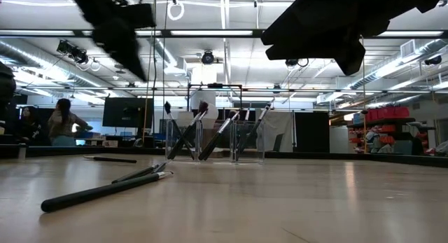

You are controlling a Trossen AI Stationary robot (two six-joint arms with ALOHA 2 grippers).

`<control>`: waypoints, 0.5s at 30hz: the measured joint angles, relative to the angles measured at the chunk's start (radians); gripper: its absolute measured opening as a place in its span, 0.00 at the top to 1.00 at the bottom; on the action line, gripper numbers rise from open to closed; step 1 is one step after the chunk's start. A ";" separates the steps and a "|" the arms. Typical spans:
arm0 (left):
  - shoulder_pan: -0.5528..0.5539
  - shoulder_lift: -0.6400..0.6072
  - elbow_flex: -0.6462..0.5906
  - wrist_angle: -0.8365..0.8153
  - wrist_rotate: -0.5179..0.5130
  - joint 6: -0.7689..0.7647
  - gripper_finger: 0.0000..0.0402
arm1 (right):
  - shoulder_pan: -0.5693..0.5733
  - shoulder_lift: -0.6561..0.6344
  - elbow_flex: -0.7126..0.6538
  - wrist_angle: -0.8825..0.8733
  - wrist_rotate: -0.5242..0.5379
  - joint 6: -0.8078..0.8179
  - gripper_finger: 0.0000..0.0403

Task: Put items in baskets/containers
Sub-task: Put the liner brush into the transparent organizer

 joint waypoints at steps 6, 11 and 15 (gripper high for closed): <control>-0.215 -0.019 -0.002 -0.322 -0.048 -0.392 0.97 | 0.000 0.010 0.000 0.017 0.000 -0.010 0.74; -0.352 -0.018 -0.079 -0.294 -0.086 -0.606 0.95 | 0.000 0.074 0.000 0.135 -0.024 -0.026 0.74; -0.427 -0.018 -0.209 -0.209 -0.115 -0.853 0.95 | 0.000 0.145 0.000 0.240 -0.053 -0.035 0.74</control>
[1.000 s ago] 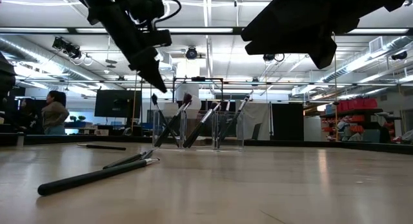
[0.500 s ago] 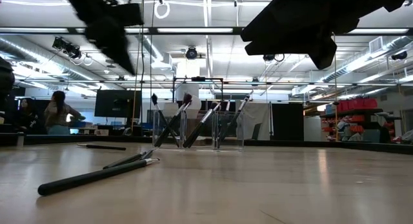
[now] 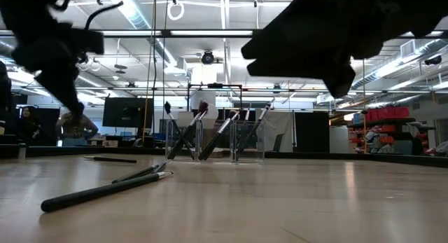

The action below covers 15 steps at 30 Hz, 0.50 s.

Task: Put items in baskets/containers
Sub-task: Put the liner brush into the transparent organizer

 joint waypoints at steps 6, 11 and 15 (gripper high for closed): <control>-0.022 0.000 -0.207 0.201 -0.044 -0.415 0.88 | 0.000 0.043 0.000 0.032 -0.036 -0.002 0.74; -0.020 0.000 -0.317 0.395 -0.092 -0.548 0.67 | 0.000 0.043 0.000 0.046 -0.036 -0.048 0.74; -0.020 0.001 -0.334 0.429 -0.154 -0.649 0.47 | 0.000 0.043 0.000 0.050 -0.035 -0.072 0.74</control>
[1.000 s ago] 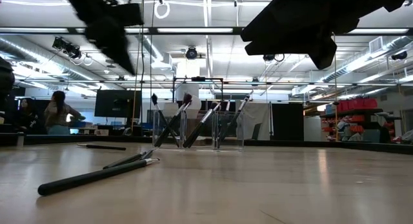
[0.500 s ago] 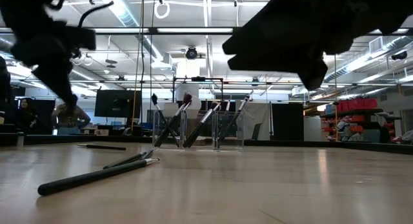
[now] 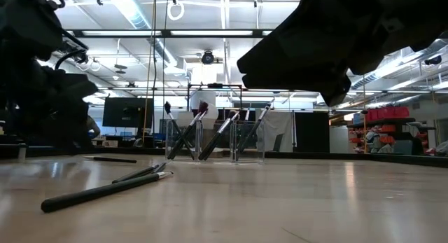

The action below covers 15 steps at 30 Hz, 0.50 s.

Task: Put items in baskets/containers
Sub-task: Put the liner brush into the transparent organizer

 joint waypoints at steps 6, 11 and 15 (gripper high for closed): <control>0.040 0.001 0.000 0.021 -0.064 -0.018 0.34 | 0.000 0.000 0.000 0.006 0.000 -0.025 0.74; 0.103 0.049 0.001 0.030 -0.081 -0.017 0.36 | 0.000 0.000 0.000 0.008 0.001 -0.028 0.74; 0.137 0.123 0.001 0.081 -0.077 -0.013 0.37 | 0.000 0.000 0.000 0.008 0.000 -0.028 0.74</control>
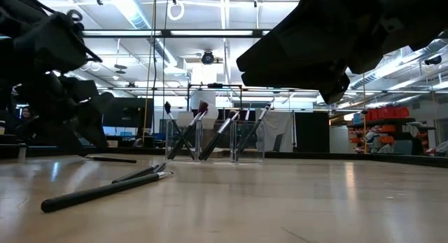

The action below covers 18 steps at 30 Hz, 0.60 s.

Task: Put items in baskets/containers
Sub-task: Put the liner brush into the transparent organizer

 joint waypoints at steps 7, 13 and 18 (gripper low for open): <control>0.027 0.108 0.003 0.103 -0.023 0.046 0.38 | 0.000 0.000 0.000 0.000 0.000 0.000 0.74; 0.059 0.147 0.003 0.141 -0.060 0.052 0.38 | 0.000 -0.001 0.000 0.000 0.000 0.000 0.74; 0.126 0.201 0.001 0.255 -0.076 0.183 0.38 | 0.000 -0.001 0.000 0.000 0.000 0.000 0.74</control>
